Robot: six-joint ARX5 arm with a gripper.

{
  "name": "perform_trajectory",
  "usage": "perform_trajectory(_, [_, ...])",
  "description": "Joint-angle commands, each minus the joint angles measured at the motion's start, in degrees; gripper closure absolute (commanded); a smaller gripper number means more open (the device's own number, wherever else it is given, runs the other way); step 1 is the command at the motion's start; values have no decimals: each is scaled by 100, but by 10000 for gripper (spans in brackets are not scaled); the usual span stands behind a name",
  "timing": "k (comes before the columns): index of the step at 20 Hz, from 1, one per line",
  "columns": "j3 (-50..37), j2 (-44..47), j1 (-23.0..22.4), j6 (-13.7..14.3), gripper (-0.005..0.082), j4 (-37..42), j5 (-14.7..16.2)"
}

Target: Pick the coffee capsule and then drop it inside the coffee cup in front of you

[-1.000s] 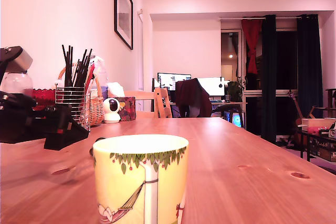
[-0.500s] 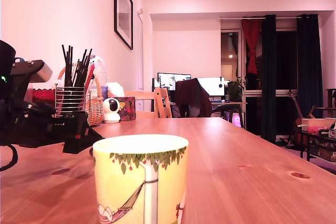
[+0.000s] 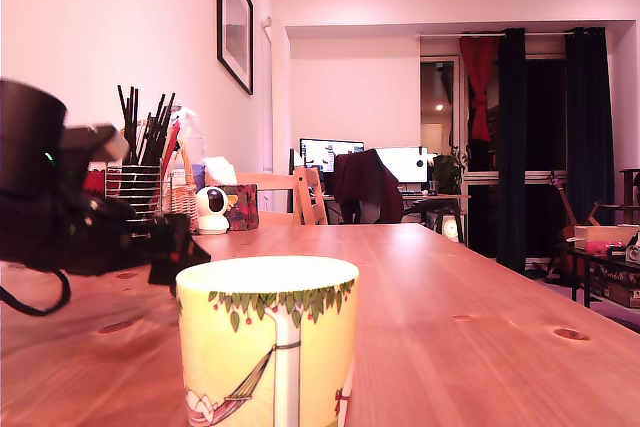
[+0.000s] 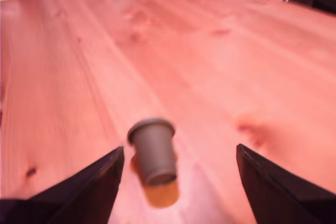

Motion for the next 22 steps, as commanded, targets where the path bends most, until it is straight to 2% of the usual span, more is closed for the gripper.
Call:
perform_trajectory(1, [76,142,26,17,149,-9,39])
perform_trajectory(9, [647,393,35,31,149,-667,166])
perform_trajectory(14, [802,402,63,129,150,-885,164])
perform_trajectory(22, [907,433,205,122,151,-1049,181])
